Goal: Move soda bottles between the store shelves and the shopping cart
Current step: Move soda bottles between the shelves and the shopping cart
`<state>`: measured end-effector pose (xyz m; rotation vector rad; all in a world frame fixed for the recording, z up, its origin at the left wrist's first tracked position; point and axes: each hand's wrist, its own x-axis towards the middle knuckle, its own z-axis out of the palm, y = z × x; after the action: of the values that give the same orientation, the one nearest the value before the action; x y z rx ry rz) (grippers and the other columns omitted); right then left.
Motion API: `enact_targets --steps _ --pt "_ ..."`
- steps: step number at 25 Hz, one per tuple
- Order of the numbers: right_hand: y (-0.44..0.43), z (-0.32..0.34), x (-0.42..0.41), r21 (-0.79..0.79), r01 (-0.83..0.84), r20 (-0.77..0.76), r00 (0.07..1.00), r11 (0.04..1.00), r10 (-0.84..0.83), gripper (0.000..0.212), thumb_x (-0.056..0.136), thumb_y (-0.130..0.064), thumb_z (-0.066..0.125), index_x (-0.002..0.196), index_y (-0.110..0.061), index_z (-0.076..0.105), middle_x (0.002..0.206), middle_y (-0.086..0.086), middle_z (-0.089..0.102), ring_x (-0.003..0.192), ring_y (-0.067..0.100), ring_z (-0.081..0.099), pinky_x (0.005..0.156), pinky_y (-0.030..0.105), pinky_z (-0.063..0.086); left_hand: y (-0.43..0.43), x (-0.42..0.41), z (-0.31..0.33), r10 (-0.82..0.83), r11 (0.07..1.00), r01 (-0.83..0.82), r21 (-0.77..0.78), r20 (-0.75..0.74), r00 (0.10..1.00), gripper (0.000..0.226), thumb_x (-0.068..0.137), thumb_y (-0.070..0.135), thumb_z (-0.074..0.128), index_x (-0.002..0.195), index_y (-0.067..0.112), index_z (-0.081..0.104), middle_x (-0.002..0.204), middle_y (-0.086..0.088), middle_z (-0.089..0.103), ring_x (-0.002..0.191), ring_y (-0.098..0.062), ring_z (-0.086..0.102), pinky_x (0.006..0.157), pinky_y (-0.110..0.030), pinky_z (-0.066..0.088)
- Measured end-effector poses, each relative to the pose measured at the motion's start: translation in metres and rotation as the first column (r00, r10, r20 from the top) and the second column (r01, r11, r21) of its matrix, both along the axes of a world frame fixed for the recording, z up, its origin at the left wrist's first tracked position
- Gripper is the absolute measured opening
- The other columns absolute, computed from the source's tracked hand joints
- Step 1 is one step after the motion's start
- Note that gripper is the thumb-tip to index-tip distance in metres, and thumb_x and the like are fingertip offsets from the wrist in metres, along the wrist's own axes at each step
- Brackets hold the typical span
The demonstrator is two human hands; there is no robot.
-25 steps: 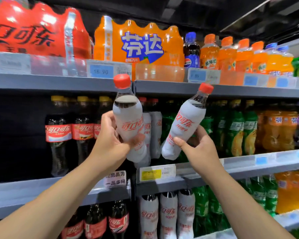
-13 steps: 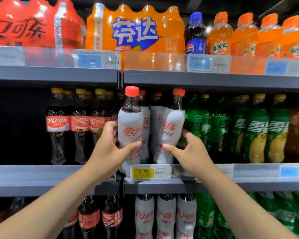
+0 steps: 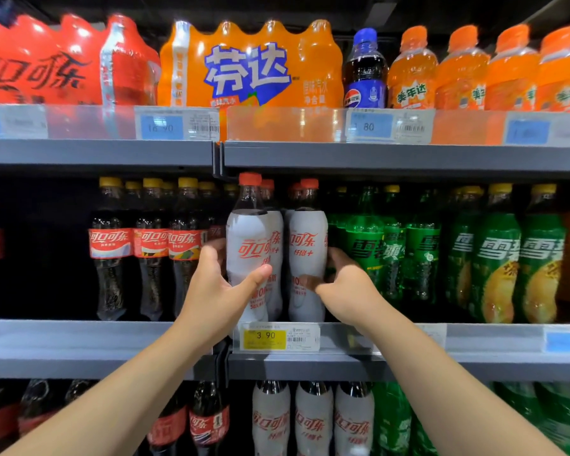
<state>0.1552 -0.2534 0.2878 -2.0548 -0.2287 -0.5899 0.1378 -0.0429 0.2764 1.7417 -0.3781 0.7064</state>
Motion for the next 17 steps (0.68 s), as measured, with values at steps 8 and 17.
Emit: enact_targets --steps 8,17 --pt "0.000 -0.006 -0.001 -0.038 0.010 0.043 0.999 0.999 -0.008 0.054 0.091 -0.024 0.075 0.140 -0.024 0.051 0.127 0.000 0.068 0.111 0.022 0.065 0.096 0.038 0.054 -0.004 0.009 0.003 0.132 0.991 -0.132 0.004 -0.082 0.988 0.051 0.073 0.049 0.084 0.093 0.025 0.045 0.095 0.002 0.061 0.081 -0.009 0.061 0.061 -0.027 0.050" --pt "0.005 -0.009 0.001 -0.094 0.098 0.069 0.993 0.991 -0.091 0.050 0.091 -0.020 0.072 0.137 -0.020 0.053 0.115 0.001 0.071 0.102 0.021 0.066 0.079 0.026 0.046 0.003 0.013 0.013 0.087 0.993 -0.075 0.090 -0.138 0.987 0.050 0.077 0.041 0.085 0.101 0.014 0.051 0.100 0.001 0.065 0.089 -0.009 0.064 0.063 -0.019 0.050"
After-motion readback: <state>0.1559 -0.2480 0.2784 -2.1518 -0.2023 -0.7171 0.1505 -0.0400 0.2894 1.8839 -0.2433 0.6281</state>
